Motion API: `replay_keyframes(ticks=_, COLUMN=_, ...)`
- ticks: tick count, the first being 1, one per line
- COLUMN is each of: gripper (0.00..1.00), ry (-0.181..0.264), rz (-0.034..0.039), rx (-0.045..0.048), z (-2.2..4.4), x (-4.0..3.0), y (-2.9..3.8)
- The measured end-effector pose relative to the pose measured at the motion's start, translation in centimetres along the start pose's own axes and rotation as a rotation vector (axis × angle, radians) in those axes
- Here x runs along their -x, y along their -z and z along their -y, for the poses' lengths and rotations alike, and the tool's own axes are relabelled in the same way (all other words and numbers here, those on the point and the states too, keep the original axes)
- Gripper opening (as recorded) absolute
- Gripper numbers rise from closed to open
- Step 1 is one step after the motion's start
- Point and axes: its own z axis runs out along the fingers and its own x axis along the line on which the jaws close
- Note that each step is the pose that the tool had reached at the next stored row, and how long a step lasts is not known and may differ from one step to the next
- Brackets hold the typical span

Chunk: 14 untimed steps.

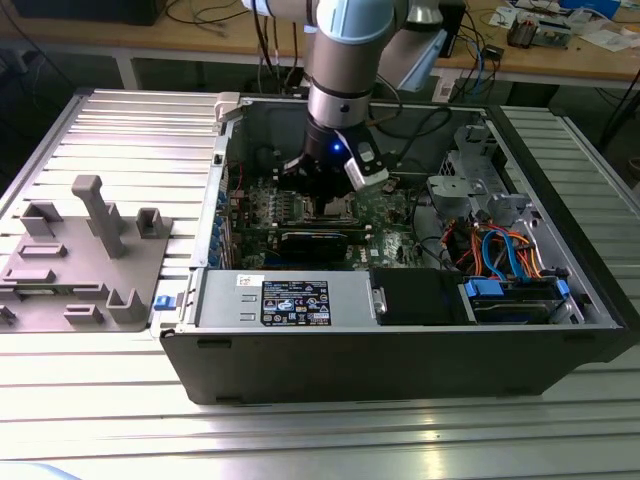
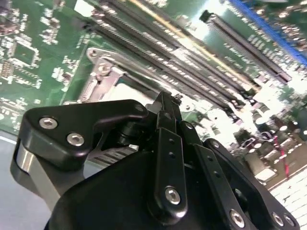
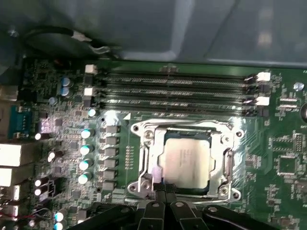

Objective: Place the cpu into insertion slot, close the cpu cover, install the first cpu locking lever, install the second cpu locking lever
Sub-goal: 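Install the second cpu locking lever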

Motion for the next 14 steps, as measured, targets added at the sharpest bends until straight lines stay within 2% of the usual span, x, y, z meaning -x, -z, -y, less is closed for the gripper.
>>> replay_keyframes(ticks=5, gripper=0.11, ry=0.000, rz=-0.0210, rx=-0.0017, z=-0.68, x=1.91, y=0.09)
replay_keyframes(ticks=7, gripper=0.11, ry=-0.001, rz=-0.0253, rx=-0.0024, z=-0.81, x=2.54, y=0.15)
replay_keyframes(ticks=11, gripper=0.11, ry=-0.001, rz=-0.0257, rx=-0.0039, z=-0.91, x=2.55, y=0.67)
replay_keyframes(ticks=14, gripper=0.11, ry=-0.001, rz=-0.0258, rx=-0.0055, z=-0.93, x=2.51, y=1.37)
